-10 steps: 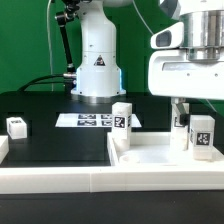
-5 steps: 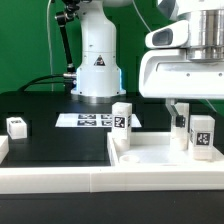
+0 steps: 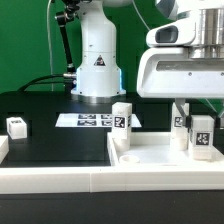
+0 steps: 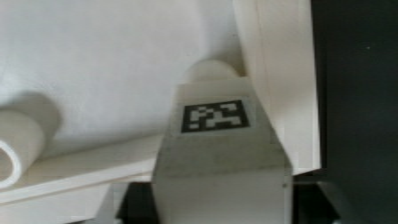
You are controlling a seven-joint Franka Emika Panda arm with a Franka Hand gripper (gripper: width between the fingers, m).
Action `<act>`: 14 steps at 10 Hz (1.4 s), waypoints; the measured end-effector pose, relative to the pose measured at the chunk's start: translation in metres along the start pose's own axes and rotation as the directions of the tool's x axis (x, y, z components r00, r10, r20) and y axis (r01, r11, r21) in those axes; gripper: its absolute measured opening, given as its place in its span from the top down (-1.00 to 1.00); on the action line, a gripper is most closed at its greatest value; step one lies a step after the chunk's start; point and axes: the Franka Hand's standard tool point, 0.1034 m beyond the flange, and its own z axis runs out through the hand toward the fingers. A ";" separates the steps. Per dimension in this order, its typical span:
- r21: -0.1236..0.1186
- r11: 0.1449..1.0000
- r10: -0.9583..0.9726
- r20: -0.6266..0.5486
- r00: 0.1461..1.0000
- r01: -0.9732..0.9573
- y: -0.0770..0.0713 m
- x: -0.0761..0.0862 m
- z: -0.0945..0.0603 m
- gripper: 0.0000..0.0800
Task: Assemble square table
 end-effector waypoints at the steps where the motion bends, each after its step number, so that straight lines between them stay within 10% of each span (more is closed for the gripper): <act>1: 0.000 1.000 0.003 0.000 1.000 -0.003 0.000 0.000 0.000 0.27; 7: -0.001 0.920 0.393 -0.002 0.920 -0.393 0.003 0.000 0.001 0.27; 14: -0.010 0.422 0.906 0.008 0.422 -0.906 0.009 -0.003 0.002 0.27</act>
Offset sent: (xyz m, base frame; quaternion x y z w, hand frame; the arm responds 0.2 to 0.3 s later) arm 0.0000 0.0000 0.0000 0.0000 0.0000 0.0650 0.9979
